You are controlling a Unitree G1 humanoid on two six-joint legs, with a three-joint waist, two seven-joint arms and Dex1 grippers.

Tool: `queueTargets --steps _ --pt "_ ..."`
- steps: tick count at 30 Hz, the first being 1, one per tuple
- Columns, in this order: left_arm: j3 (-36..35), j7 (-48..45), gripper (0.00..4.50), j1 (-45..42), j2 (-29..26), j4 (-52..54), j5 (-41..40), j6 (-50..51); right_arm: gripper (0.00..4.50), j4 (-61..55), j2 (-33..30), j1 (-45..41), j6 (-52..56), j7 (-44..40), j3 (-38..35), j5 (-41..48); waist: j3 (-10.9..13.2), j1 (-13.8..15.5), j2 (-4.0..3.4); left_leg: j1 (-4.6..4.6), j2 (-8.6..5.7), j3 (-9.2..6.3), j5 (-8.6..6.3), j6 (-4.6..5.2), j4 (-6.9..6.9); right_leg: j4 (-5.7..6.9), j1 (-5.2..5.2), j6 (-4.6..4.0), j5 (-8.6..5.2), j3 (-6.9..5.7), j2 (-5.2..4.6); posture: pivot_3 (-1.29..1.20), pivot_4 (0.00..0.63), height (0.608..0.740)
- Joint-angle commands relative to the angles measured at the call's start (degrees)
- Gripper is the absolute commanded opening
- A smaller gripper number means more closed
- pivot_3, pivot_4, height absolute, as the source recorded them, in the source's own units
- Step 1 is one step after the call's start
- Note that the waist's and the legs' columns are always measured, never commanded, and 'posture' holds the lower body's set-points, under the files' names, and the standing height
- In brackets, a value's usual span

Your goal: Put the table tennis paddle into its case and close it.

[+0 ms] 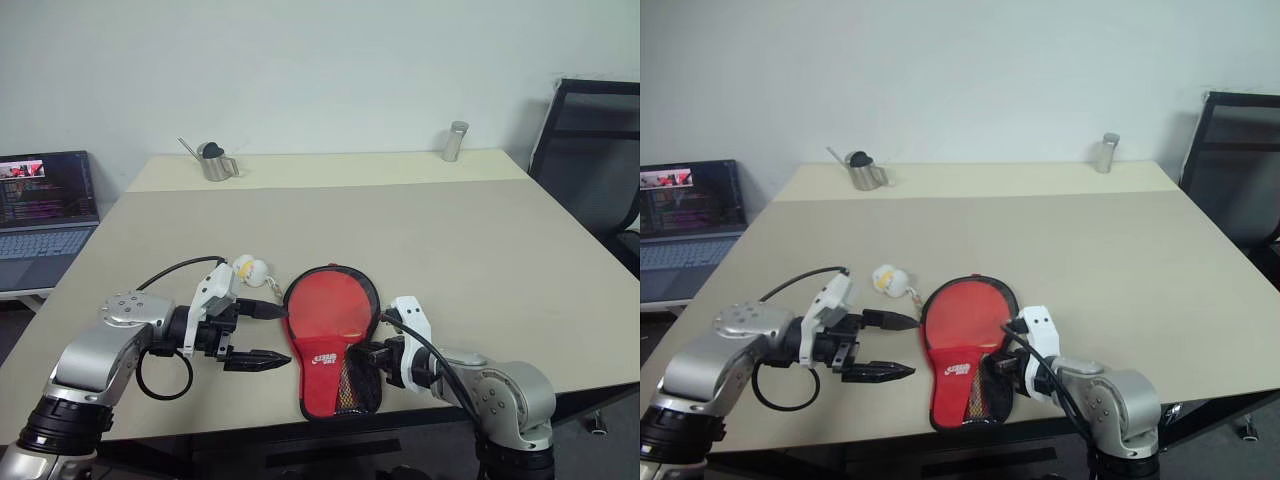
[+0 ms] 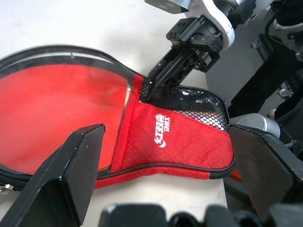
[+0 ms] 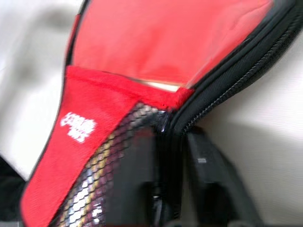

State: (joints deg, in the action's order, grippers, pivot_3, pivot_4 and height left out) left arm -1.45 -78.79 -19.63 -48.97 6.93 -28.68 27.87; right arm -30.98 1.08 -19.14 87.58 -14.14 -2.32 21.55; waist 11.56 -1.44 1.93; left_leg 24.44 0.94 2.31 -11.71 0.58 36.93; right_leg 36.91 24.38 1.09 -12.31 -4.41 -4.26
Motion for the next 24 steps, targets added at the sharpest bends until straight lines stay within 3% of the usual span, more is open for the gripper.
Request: queueTargets --steps 1,7,10,16,24 --pt "-0.35 1.17 4.50 0.51 0.55 0.68 0.14 -1.66 2.39 -5.41 -0.58 -2.76 2.40 0.01 -3.40 1.40 0.00 0.03 0.00 0.00 0.00 0.00 0.00 0.00 0.00 0.00 0.00 0.01 0.00 0.00 -0.03 0.00 0.150 0.740" --pt "-1.13 4.23 4.50 0.77 2.25 -0.60 0.85 -3.35 4.48 -9.79 -2.76 -8.88 4.92 -3.00 -6.44 5.20 0.01 0.06 -0.02 0.03 0.04 -0.01 -0.01 -0.02 -0.02 -0.01 0.04 0.06 0.03 -0.01 -0.05 0.00 0.150 0.740" --pt "-1.29 6.33 4.50 -0.85 3.02 -3.22 2.40 -5.02 4.48 -7.33 -4.89 -12.68 2.48 -4.91 -6.85 6.47 0.01 0.06 -0.02 0.03 0.05 -0.01 -0.01 -0.02 -0.01 0.00 0.05 0.05 0.03 -0.02 -0.04 0.00 0.150 0.740" --pt "-2.36 21.04 4.50 -9.82 7.59 -15.78 11.06 -11.33 4.48 3.69 -11.10 -15.58 -12.39 -9.13 1.97 4.52 0.01 0.66 0.00 0.05 -0.03 -0.07 -0.01 -0.01 0.01 -0.02 0.00 0.07 0.05 -0.11 0.08 0.00 0.150 0.740" --pt "-4.06 27.94 4.50 -14.97 7.44 -24.64 13.13 -8.80 4.48 12.07 -12.36 -14.67 -24.63 -10.89 11.35 1.42 0.01 0.72 0.01 0.15 -0.01 0.03 -0.02 0.00 0.00 0.00 0.11 0.11 0.06 -0.05 0.12 0.00 0.150 0.740"
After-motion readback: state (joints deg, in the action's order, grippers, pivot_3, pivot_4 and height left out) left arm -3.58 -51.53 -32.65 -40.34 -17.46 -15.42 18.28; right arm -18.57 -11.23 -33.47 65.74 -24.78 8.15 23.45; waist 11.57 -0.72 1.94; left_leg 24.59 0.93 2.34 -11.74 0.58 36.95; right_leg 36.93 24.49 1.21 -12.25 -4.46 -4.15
